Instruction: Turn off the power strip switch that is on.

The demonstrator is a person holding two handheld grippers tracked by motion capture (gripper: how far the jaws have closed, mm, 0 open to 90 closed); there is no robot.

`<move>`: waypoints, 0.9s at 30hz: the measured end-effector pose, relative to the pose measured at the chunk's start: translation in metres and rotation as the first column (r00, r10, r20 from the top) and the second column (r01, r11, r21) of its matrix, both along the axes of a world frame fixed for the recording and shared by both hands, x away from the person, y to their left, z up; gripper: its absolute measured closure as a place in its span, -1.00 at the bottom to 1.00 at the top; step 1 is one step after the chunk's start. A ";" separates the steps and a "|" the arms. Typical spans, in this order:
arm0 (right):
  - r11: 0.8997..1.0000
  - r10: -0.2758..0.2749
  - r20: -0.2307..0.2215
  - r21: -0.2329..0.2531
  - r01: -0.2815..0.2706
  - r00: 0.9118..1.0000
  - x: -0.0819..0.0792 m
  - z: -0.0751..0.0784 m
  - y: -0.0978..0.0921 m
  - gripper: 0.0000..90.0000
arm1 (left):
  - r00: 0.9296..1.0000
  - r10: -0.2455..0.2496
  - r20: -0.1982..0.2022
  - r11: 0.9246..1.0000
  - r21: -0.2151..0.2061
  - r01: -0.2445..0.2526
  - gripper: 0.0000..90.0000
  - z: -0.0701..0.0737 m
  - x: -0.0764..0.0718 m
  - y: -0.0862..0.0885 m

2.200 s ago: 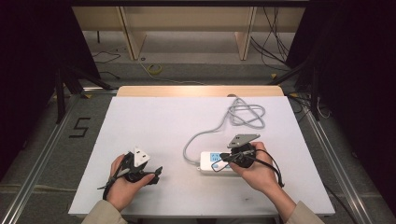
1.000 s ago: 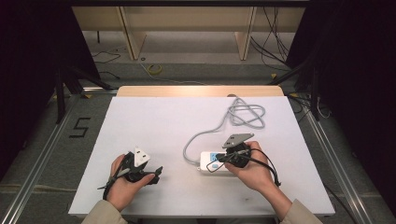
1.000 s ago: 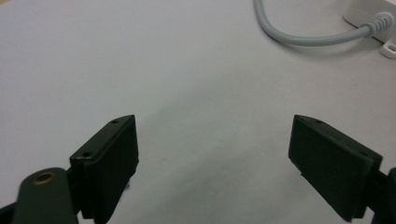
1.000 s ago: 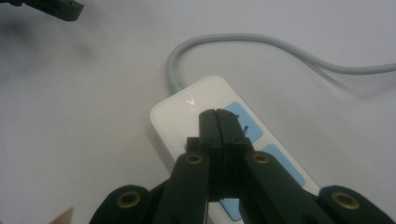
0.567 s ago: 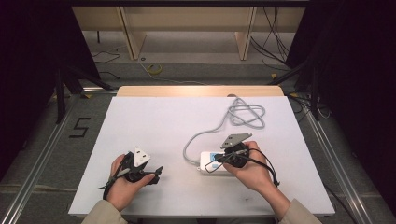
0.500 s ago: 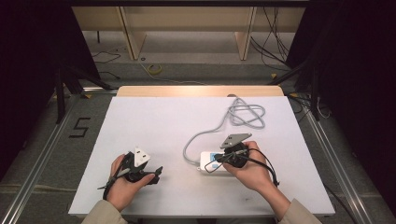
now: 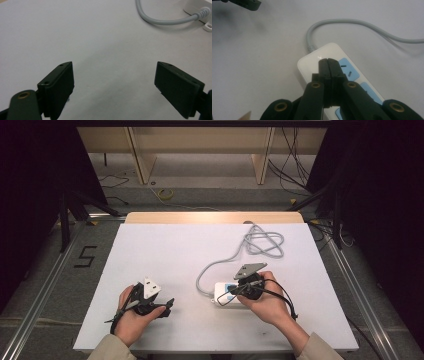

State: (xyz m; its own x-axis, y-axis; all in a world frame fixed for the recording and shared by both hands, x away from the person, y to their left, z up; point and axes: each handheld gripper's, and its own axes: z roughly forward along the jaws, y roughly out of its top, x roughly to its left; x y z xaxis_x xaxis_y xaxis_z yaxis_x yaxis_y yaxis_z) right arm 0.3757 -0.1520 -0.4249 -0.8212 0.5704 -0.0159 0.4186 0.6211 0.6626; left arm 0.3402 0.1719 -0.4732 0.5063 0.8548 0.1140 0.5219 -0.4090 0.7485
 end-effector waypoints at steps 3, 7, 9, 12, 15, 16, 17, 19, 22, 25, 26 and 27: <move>1.000 -0.001 -0.004 -0.002 0.001 1.000 0.000 -0.001 0.001 1.00 | 1.000 0.000 0.000 1.000 0.000 0.000 -0.65 0.000 0.000 0.000; 1.000 0.001 -0.006 -0.005 -0.001 1.000 0.001 -0.002 0.001 1.00 | 1.000 0.000 0.000 1.000 0.000 0.000 -0.65 0.000 0.000 0.000; 1.000 0.002 -0.011 -0.008 -0.002 1.000 0.001 -0.002 0.002 1.00 | 1.000 0.000 0.000 1.000 0.000 0.000 -0.65 0.000 0.000 0.000; 1.000 0.002 -0.014 -0.011 -0.002 1.000 0.002 -0.004 0.002 1.00 | 1.000 0.000 0.000 1.000 0.000 0.000 -0.65 0.000 0.000 0.000; 1.000 0.001 -0.024 -0.018 -0.001 1.000 0.002 -0.005 0.002 1.00 | 1.000 0.000 0.000 1.000 0.001 0.000 -0.65 0.000 0.000 0.000; 1.000 -0.002 -0.026 -0.019 0.001 1.000 0.003 -0.006 0.002 1.00 | 1.000 -0.001 0.000 1.000 0.001 0.001 -0.65 0.000 0.000 0.000; 1.000 0.000 -0.027 -0.021 -0.001 1.000 0.003 -0.007 0.002 1.00 | 1.000 -0.001 0.000 1.000 0.001 0.001 -0.65 0.000 0.000 0.000; 1.000 0.001 -0.029 -0.023 -0.001 1.000 0.004 -0.008 0.002 1.00 | 1.000 0.000 0.002 1.000 -0.001 0.000 -0.65 0.000 0.000 0.000; 1.000 0.000 -0.036 -0.029 -0.001 0.999 0.004 -0.010 0.003 1.00 | 1.000 0.000 -0.001 1.000 0.001 0.000 -0.65 0.000 0.000 -0.001; 0.999 0.002 -0.039 -0.032 -0.003 0.999 0.004 -0.011 0.003 1.00 | 1.000 0.000 -0.001 1.000 0.001 0.000 -0.65 0.000 0.000 -0.001; 0.999 0.001 -0.042 -0.035 -0.003 0.999 0.004 -0.012 0.003 1.00 | 1.000 -0.003 -0.004 1.000 0.005 0.003 -0.65 0.000 0.000 0.000; 0.999 0.001 -0.042 -0.036 -0.003 0.999 0.005 -0.012 0.003 1.00 | 1.000 -0.002 -0.003 1.000 0.004 0.002 -0.65 0.000 0.000 0.000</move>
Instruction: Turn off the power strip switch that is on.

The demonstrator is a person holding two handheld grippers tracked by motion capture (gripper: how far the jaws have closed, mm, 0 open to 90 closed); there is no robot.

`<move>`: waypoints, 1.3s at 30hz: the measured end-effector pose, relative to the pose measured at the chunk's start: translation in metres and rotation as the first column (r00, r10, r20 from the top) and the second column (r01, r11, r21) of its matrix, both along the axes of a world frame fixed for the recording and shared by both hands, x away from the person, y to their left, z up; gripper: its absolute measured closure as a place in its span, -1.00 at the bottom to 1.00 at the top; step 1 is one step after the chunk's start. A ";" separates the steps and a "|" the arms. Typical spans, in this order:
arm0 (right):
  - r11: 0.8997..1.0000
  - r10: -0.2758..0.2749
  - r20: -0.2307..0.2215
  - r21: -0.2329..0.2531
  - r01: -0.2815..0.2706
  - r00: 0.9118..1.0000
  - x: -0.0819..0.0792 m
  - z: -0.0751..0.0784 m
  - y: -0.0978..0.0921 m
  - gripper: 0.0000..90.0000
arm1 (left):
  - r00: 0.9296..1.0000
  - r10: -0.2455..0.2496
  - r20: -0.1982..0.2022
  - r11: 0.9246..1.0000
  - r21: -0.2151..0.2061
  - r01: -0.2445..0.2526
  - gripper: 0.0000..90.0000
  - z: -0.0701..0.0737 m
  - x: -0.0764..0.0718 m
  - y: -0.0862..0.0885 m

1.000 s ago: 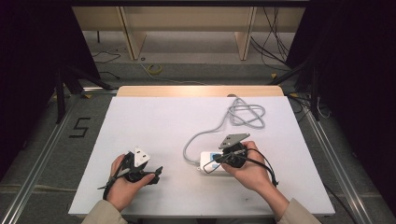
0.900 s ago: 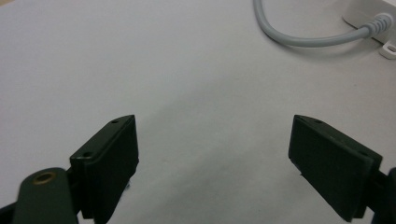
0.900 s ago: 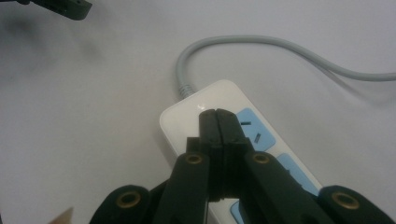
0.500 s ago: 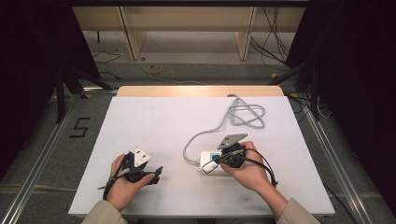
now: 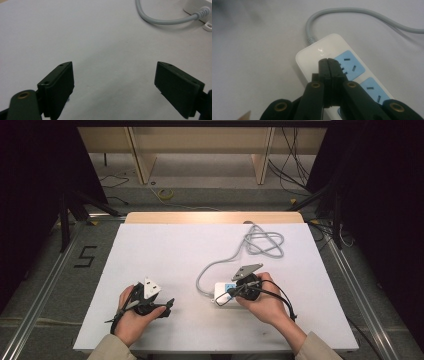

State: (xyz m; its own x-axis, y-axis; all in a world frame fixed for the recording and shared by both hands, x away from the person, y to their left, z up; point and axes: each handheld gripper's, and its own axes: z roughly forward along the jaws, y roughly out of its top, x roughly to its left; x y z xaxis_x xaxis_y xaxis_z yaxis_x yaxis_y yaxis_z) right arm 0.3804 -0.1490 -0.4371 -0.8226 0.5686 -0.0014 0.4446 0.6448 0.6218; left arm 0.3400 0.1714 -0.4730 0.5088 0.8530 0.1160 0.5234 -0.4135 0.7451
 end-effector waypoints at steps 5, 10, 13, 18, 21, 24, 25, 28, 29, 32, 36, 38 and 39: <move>1.000 -0.001 -0.009 -0.001 0.001 1.000 0.001 -0.002 0.000 1.00 | 1.000 0.000 0.000 1.000 0.000 0.000 -0.65 0.000 0.000 0.000; 1.000 -0.003 -0.013 -0.002 0.003 1.000 0.001 -0.004 0.000 1.00 | 1.000 -0.001 0.000 1.000 0.001 0.001 -0.65 0.000 0.000 0.000; 1.000 -0.004 -0.019 0.001 0.004 1.000 0.001 -0.005 0.001 1.00 | 1.000 0.000 0.000 1.000 0.001 0.000 -0.65 0.000 0.000 0.000; 1.000 -0.002 -0.023 -0.002 0.002 1.000 0.002 -0.007 0.002 1.00 | 1.000 0.000 0.000 1.000 0.001 0.000 -0.65 0.000 0.000 0.000; 1.000 -0.004 -0.026 -0.003 0.004 1.000 0.002 -0.008 0.002 1.00 | 1.000 -0.001 0.000 1.000 0.001 0.001 -0.65 0.000 0.000 0.000; 1.000 -0.004 -0.028 -0.006 0.004 1.000 0.002 -0.009 0.002 1.00 | 1.000 -0.001 -0.001 1.000 0.001 0.001 -0.65 0.000 0.000 0.000; 1.000 -0.004 -0.026 -0.005 0.004 1.000 0.003 -0.010 0.002 1.00 | 1.000 -0.001 -0.001 1.000 0.001 0.001 -0.65 0.000 0.000 0.000; 1.000 -0.001 -0.028 -0.008 0.000 1.000 0.003 -0.010 0.003 1.00 | 1.000 -0.001 -0.001 1.000 0.001 0.001 -0.65 0.000 0.000 0.000; 1.000 -0.001 -0.029 -0.009 0.000 1.000 0.003 -0.011 0.003 1.00 | 1.000 -0.001 -0.001 1.000 0.001 0.001 -0.65 0.000 0.000 0.000; 1.000 -0.004 -0.031 -0.011 0.003 1.000 0.003 -0.011 0.004 1.00 | 1.000 0.002 0.001 1.000 -0.003 -0.002 -0.65 0.000 0.000 0.000; 1.000 0.004 -0.028 -0.025 -0.005 1.000 0.003 -0.013 0.005 1.00 | 1.000 0.000 -0.001 1.000 0.001 0.000 -0.65 0.000 0.000 0.000; 1.000 0.004 -0.023 -0.027 -0.005 1.000 0.002 -0.013 0.006 1.00 | 1.000 -0.001 -0.001 1.000 0.001 0.001 -0.65 0.000 0.000 0.000; 1.000 0.001 -0.022 -0.025 -0.001 1.000 0.002 -0.013 0.006 1.00 | 1.000 0.000 -0.001 1.000 0.001 0.000 -0.65 0.000 0.000 0.000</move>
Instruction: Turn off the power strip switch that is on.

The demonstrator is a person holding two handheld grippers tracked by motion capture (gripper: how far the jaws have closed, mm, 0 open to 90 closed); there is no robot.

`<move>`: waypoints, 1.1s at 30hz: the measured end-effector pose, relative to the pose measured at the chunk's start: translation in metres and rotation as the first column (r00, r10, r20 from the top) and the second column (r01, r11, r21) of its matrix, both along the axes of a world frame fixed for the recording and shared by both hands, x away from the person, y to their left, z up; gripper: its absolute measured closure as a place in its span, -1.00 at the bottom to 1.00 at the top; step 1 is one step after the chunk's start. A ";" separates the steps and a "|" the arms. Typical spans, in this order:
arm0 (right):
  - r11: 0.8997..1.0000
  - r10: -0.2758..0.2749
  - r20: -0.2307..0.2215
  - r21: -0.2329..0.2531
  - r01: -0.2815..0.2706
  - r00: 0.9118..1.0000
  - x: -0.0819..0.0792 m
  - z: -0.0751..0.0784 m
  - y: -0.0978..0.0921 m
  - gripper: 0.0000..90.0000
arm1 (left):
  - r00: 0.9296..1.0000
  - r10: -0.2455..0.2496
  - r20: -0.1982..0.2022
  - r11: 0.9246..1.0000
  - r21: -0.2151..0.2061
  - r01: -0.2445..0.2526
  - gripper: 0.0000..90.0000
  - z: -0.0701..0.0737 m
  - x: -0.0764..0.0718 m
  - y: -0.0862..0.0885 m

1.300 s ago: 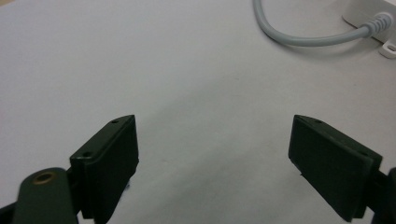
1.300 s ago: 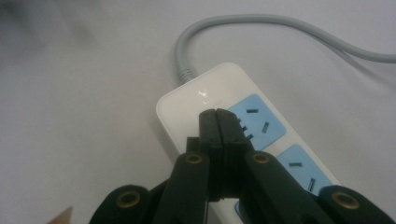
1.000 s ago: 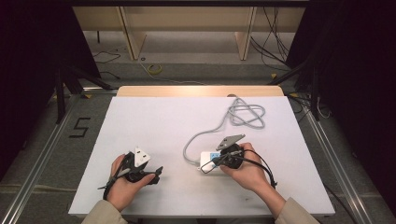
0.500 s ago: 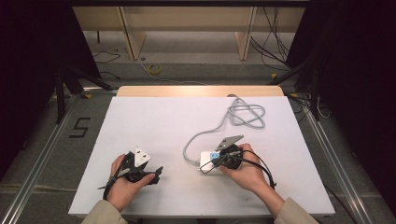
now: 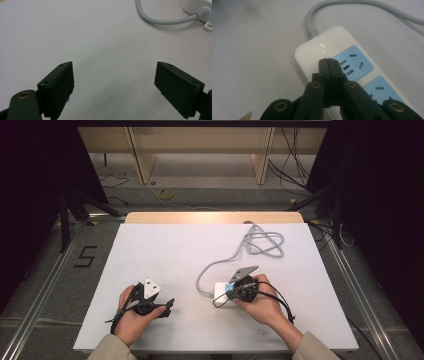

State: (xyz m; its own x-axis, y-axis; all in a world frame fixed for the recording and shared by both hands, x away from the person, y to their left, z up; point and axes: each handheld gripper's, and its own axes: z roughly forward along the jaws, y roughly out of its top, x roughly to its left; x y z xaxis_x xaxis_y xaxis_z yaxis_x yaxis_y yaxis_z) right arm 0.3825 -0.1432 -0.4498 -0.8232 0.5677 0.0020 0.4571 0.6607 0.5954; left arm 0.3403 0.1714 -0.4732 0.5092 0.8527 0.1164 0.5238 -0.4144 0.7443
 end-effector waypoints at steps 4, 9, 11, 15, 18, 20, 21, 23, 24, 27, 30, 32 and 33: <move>1.000 0.004 0.005 -0.008 -0.004 1.000 -0.001 0.000 0.000 1.00 | 1.000 -0.001 -0.001 1.000 0.001 0.001 -0.65 0.000 0.000 0.000; 1.000 0.015 -0.005 -0.004 -0.015 1.000 -0.004 -0.001 0.003 1.00 | 1.000 -0.002 0.002 1.000 0.000 0.002 -0.65 0.000 0.000 -0.001; 1.000 0.013 0.002 -0.008 -0.013 1.000 -0.005 -0.001 0.004 1.00 | 1.000 -0.002 0.002 1.000 -0.001 0.002 -0.65 -0.001 0.000 -0.001; 1.000 0.004 0.006 0.002 -0.004 1.000 -0.004 -0.001 0.005 1.00 | 1.000 -0.003 0.001 1.000 0.000 0.003 -0.65 -0.001 0.000 -0.001; 1.000 0.004 0.009 -0.001 -0.004 1.000 -0.004 -0.001 0.005 1.00 | 1.000 -0.004 -0.002 1.000 0.000 0.004 -0.65 -0.001 0.001 0.000; 1.000 -0.001 0.012 -0.006 0.001 1.000 -0.004 -0.001 0.005 1.00 | 1.000 -0.004 -0.002 1.000 0.000 0.004 -0.65 -0.001 0.001 0.000; 1.000 -0.008 0.013 -0.005 0.008 1.000 -0.003 -0.001 0.005 1.00 | 1.000 -0.003 0.000 1.000 -0.001 0.003 -0.65 -0.001 0.000 0.000; 1.000 -0.009 0.014 -0.008 0.010 1.000 -0.003 0.000 0.004 1.00 | 1.000 -0.003 0.001 1.000 0.000 0.003 -0.65 0.000 0.000 0.000; 1.000 -0.012 0.014 -0.013 0.012 1.000 -0.003 0.000 0.004 1.00 | 1.000 -0.003 0.001 1.000 0.000 0.003 -0.65 0.000 0.000 0.000; 1.000 -0.014 0.018 -0.021 0.014 1.000 -0.003 0.000 0.004 1.00 | 1.000 -0.003 0.000 1.000 0.001 0.003 -0.65 0.000 0.000 0.000; 1.000 -0.018 0.018 -0.025 0.018 1.000 -0.003 0.001 0.003 1.00 | 1.000 -0.003 0.001 1.000 0.001 0.003 -0.65 0.000 0.000 -0.001; 1.000 -0.017 0.013 -0.023 0.017 1.000 -0.003 0.001 0.003 1.00 | 1.000 -0.003 0.001 1.000 0.001 0.003 -0.65 -0.001 0.000 -0.001; 1.000 -0.020 0.013 -0.021 0.020 1.000 -0.003 0.000 0.003 1.00 | 1.000 -0.003 0.001 1.000 0.001 0.003 -0.65 -0.001 0.000 -0.001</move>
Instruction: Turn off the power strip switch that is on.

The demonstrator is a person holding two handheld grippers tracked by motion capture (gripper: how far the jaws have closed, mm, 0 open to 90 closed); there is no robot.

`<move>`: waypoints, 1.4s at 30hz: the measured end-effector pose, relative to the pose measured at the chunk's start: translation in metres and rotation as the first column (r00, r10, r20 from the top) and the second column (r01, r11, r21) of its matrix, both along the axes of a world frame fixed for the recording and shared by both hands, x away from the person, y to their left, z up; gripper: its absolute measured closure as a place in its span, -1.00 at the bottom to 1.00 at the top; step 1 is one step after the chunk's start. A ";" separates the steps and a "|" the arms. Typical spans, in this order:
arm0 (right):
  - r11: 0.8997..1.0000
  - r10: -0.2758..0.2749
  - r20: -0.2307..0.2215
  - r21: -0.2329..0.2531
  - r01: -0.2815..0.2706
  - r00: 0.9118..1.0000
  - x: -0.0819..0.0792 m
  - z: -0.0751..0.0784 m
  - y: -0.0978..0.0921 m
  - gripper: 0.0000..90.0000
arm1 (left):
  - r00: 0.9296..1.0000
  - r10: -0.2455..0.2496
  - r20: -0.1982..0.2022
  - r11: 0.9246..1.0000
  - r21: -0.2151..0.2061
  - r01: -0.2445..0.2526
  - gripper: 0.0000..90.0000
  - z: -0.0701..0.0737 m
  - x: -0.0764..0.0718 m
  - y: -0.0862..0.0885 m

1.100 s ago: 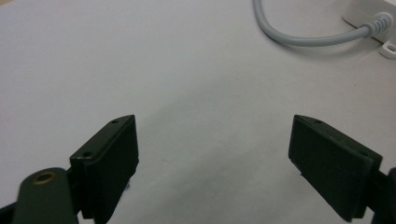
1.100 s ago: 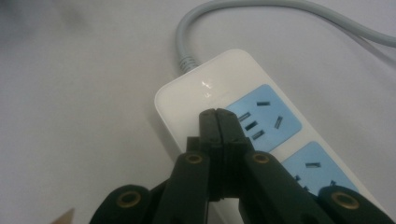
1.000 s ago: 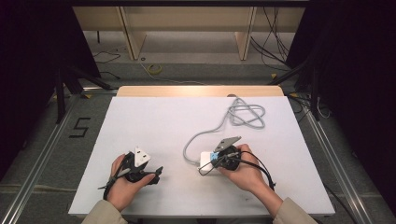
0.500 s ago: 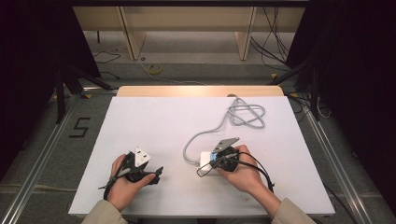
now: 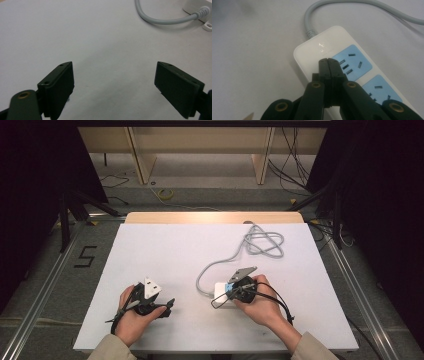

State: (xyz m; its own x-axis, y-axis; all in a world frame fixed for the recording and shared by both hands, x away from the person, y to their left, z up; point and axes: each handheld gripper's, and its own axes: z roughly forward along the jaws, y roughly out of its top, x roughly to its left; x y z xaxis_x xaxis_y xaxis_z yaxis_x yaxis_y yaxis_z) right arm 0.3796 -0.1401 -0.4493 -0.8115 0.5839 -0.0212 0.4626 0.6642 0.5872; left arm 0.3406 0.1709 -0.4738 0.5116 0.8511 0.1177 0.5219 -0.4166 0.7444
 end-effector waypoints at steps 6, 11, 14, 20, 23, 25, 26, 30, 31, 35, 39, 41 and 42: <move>1.000 -0.012 0.002 0.002 0.012 1.000 -0.001 -0.001 0.000 1.00 | 1.000 0.001 0.000 1.000 0.001 -0.001 -0.65 0.000 0.000 0.000; 1.000 -0.007 0.001 0.006 0.007 1.000 0.000 -0.001 0.000 1.00 | 1.000 0.002 0.003 1.000 0.000 -0.002 -0.65 0.000 -0.001 0.000; 1.000 -0.001 -0.007 0.007 0.001 1.000 0.001 -0.001 -0.001 1.00 | 1.000 0.002 0.003 1.000 0.000 -0.002 -0.65 0.000 0.000 0.000; 1.000 -0.006 -0.014 0.014 0.006 1.000 0.002 -0.002 -0.002 1.00 | 1.000 0.002 0.003 1.000 0.000 -0.002 -0.65 0.000 -0.001 -0.001; 1.000 -0.008 -0.006 0.010 0.008 1.000 0.001 -0.002 -0.001 1.00 | 1.000 0.002 0.004 1.000 0.000 -0.002 -0.65 0.000 -0.001 -0.001; 1.000 -0.012 -0.010 0.013 0.013 1.000 0.001 -0.002 -0.001 1.00 | 1.000 0.002 0.003 1.000 0.000 -0.002 -0.65 0.000 0.000 -0.001; 1.000 -0.010 -0.012 0.017 0.010 1.000 0.001 -0.002 -0.001 1.00 | 1.000 0.002 0.003 1.000 -0.001 -0.002 -0.65 0.000 0.000 0.000; 1.000 -0.012 -0.009 0.014 0.012 1.000 0.000 -0.002 -0.001 1.00 | 1.000 0.001 0.000 1.000 0.000 -0.001 -0.65 0.000 0.000 0.000; 1.000 -0.010 -0.012 0.019 0.010 1.000 0.001 -0.002 -0.002 1.00 | 1.000 0.001 0.002 1.000 -0.001 -0.001 -0.65 0.000 0.000 0.000; 1.000 -0.007 -0.014 0.023 0.008 1.000 0.001 -0.002 -0.003 1.00 | 1.000 0.000 0.000 1.000 0.000 0.000 -0.65 0.000 0.000 0.000; 0.999 -0.007 -0.007 0.038 0.007 1.000 0.001 -0.001 -0.003 1.00 | 1.000 0.000 -0.001 1.000 0.001 0.000 -0.65 0.000 0.000 0.000; 0.999 -0.007 -0.009 0.032 0.007 1.000 0.001 0.001 -0.005 1.00 | 1.000 -0.001 -0.002 1.000 0.000 0.001 -0.65 0.000 0.000 0.000; 0.999 -0.011 -0.012 0.037 0.011 1.000 0.001 0.001 -0.006 1.00 | 1.000 -0.001 -0.002 1.000 0.001 0.001 -0.65 0.000 0.000 0.000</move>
